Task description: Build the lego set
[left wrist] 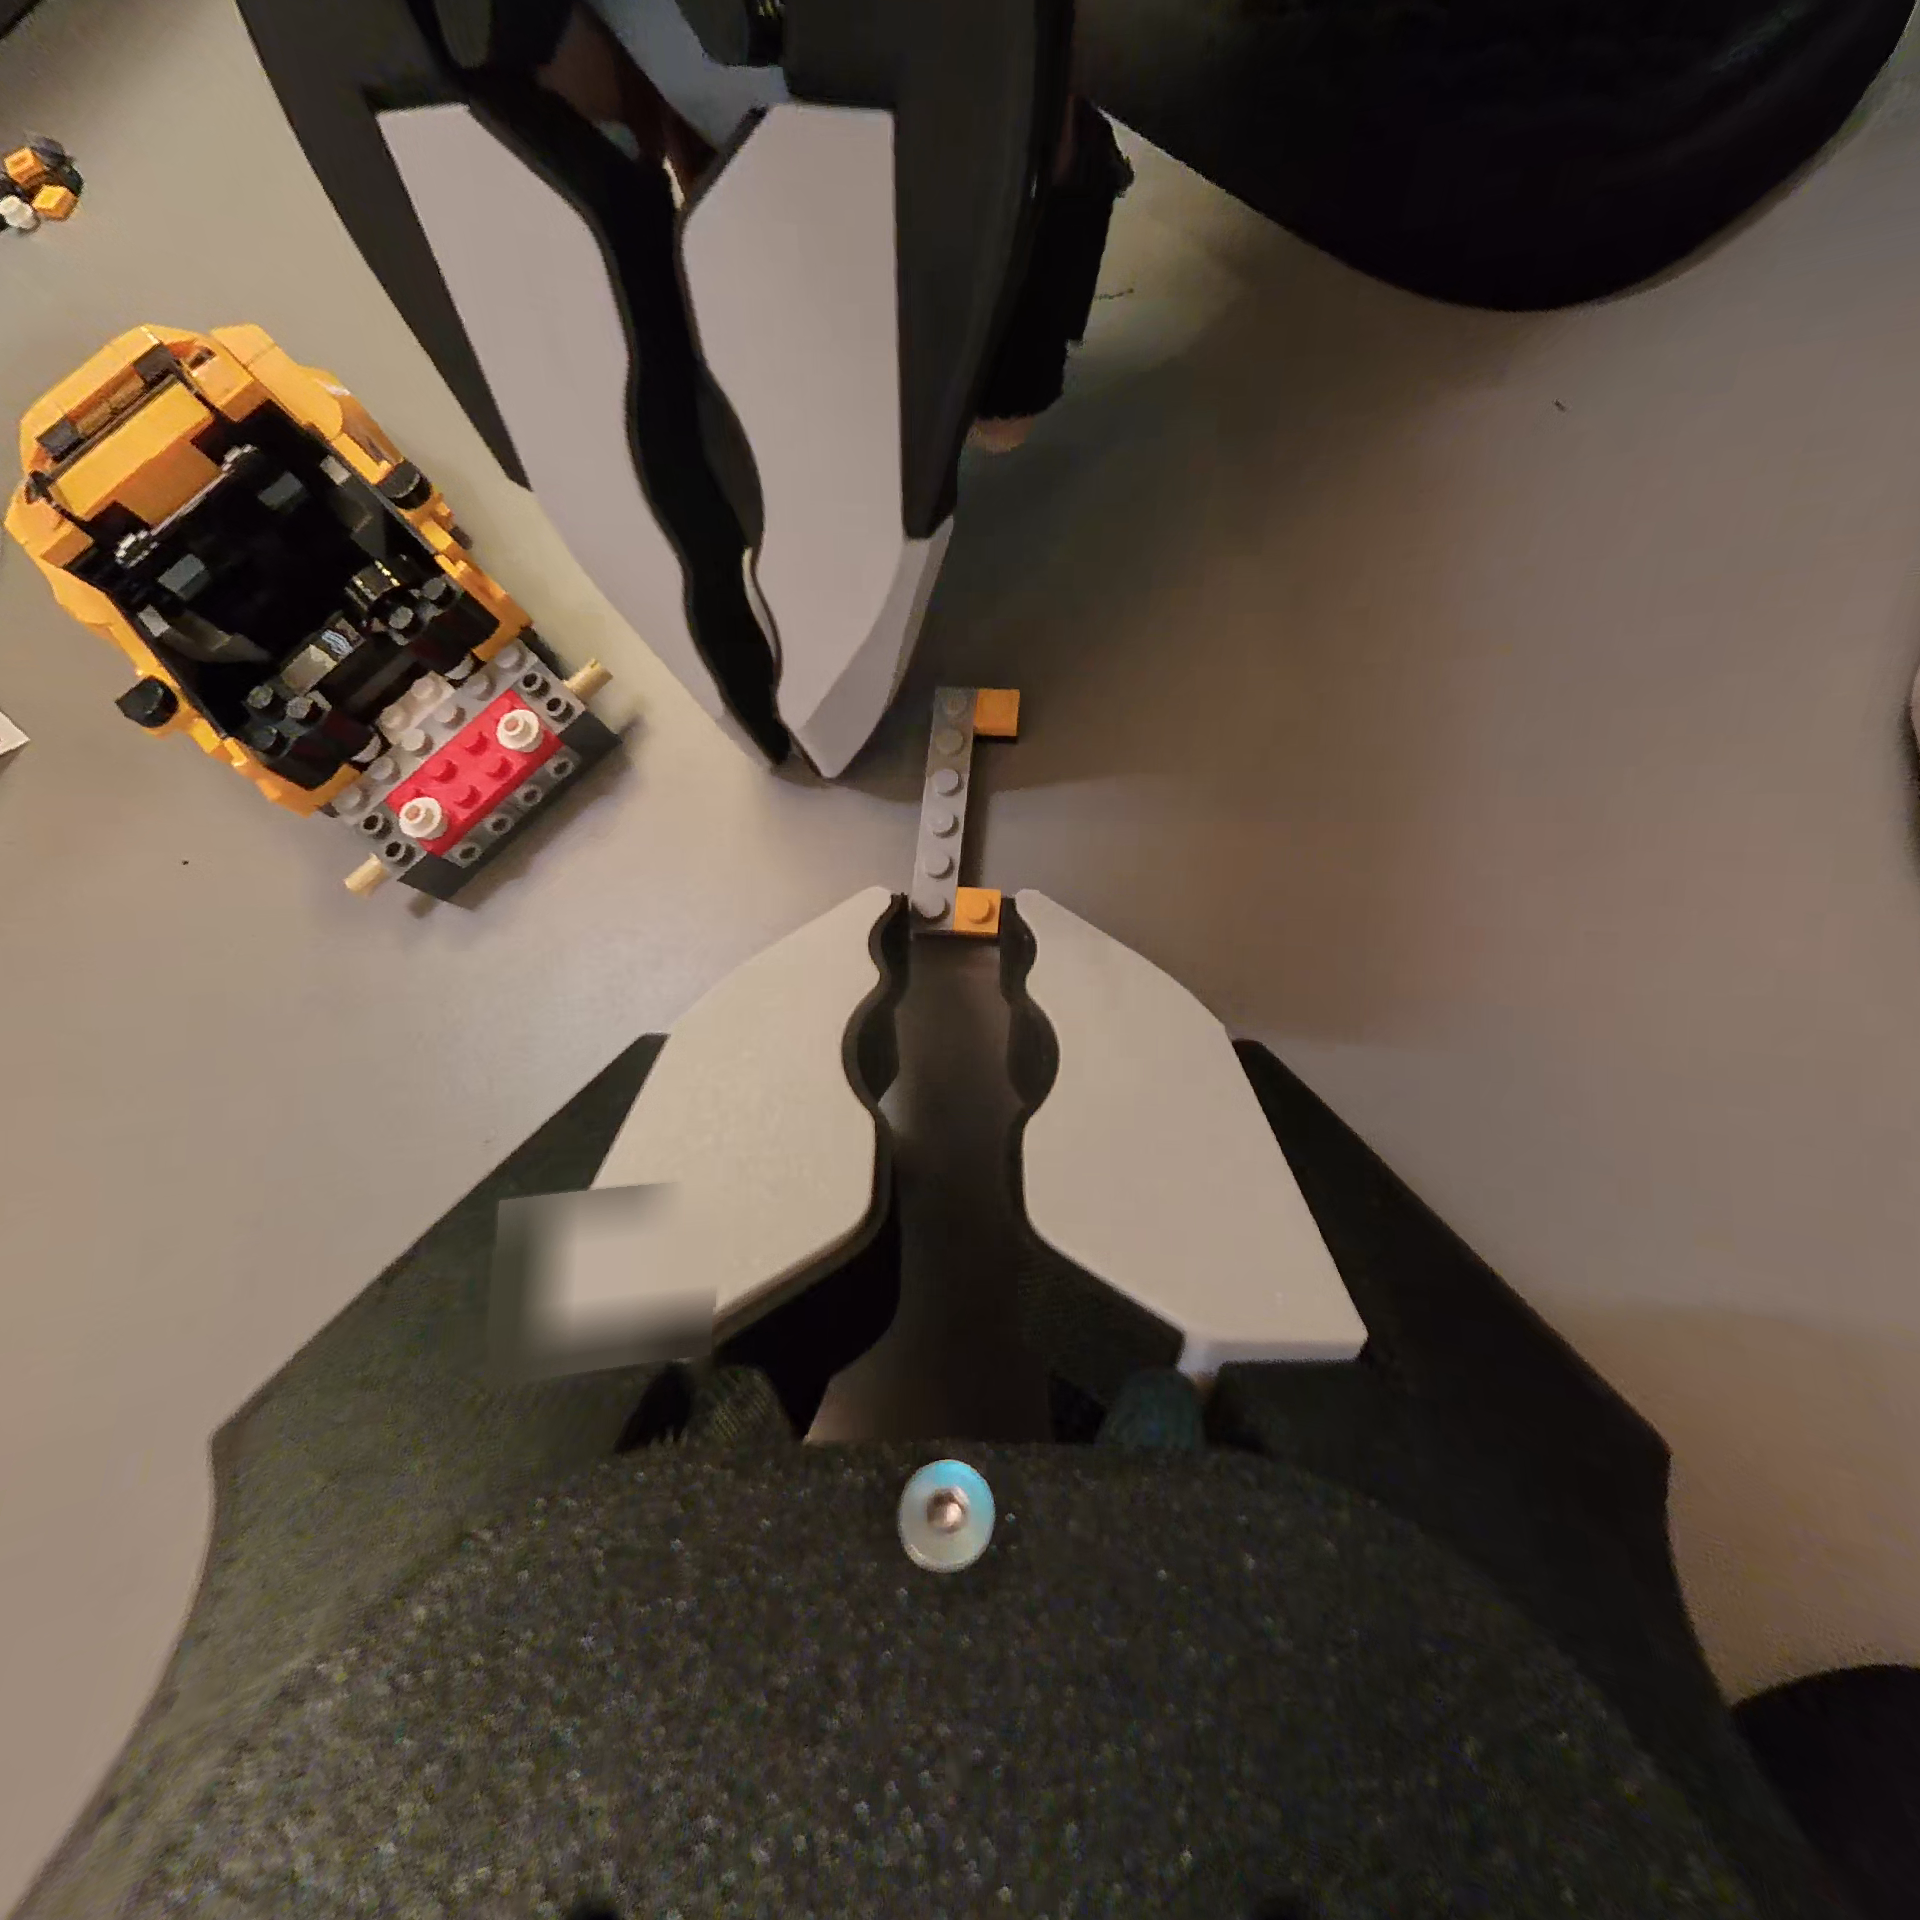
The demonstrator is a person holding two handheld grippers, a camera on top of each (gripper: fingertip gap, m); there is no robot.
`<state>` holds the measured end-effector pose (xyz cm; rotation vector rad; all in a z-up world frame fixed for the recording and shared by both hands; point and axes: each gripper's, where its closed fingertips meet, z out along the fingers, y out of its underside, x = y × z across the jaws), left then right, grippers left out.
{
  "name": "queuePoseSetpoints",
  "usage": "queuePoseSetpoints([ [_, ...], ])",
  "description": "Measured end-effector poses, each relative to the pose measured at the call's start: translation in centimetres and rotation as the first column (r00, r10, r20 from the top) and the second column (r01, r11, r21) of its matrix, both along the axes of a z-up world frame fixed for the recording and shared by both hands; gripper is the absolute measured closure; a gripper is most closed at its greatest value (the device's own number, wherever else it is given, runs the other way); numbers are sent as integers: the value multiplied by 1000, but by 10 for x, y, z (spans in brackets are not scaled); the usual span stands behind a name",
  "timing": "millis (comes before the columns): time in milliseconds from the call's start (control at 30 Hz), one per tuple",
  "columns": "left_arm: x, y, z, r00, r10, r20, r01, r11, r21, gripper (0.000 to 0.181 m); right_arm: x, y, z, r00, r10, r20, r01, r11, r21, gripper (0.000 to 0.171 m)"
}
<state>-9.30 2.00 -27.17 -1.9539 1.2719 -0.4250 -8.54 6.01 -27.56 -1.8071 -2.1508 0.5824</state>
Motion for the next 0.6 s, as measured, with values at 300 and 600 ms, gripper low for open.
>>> queuePoseSetpoints([
  [300, -24, 30, 91, 922, 150, 356, -213, 966, 146, 138, 1, 1, 0, 999, -34, -36, 34, 999, -11, 169],
  [600, -144, 44, 228, 658, 350, 667, -663, 689, 293, 145, 1, 1, 1, 997, -53, -54, 53, 999, -4, 167],
])
